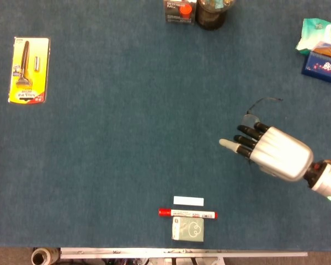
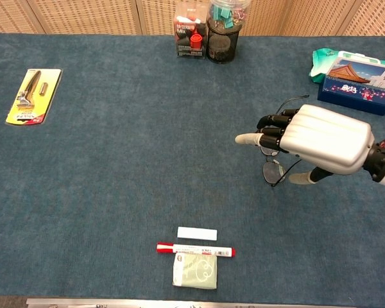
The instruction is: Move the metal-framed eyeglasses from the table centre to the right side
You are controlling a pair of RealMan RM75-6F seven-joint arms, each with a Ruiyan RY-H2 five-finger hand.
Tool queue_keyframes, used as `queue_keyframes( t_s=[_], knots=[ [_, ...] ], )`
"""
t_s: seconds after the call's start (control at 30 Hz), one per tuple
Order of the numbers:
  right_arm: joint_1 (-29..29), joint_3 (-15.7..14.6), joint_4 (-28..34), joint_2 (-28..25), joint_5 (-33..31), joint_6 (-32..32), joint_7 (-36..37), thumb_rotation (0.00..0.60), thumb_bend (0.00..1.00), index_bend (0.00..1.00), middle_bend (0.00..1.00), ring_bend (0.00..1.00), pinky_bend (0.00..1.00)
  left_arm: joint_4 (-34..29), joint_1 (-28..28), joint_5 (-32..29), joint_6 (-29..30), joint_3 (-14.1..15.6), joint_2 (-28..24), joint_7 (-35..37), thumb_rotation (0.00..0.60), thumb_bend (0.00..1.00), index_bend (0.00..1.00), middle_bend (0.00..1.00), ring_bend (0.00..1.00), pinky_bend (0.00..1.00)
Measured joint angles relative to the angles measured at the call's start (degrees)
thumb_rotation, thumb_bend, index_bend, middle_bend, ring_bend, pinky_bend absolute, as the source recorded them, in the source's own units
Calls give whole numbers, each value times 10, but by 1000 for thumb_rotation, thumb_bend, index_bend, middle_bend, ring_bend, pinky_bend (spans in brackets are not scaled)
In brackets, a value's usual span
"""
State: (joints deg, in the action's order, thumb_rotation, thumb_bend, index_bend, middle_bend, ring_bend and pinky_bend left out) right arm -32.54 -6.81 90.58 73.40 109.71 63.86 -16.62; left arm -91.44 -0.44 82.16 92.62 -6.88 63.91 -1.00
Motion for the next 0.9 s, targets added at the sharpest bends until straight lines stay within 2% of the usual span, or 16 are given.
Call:
queue_keyframes(
  t_s=[0.33, 0.7, 0.9],
  knots=[
    [-19, 13, -23, 32, -1, -10, 20, 600, 117, 145, 335, 212, 400, 0, 2, 2, 3, 0, -4, 13, 600, 271, 496, 446, 354, 441],
    [-11, 4, -60, 40, -16, -7, 28, 600, 278, 145, 335, 213, 400, -1, 3, 4, 4, 2, -5, 10, 600, 271, 496, 446, 354, 441],
    [-8, 3, -85, 48, -25, -6, 40, 600, 324, 145, 335, 213, 400, -2, 2, 3, 3, 2, -3, 5, 600, 271, 496, 446, 354, 441]
  ],
)
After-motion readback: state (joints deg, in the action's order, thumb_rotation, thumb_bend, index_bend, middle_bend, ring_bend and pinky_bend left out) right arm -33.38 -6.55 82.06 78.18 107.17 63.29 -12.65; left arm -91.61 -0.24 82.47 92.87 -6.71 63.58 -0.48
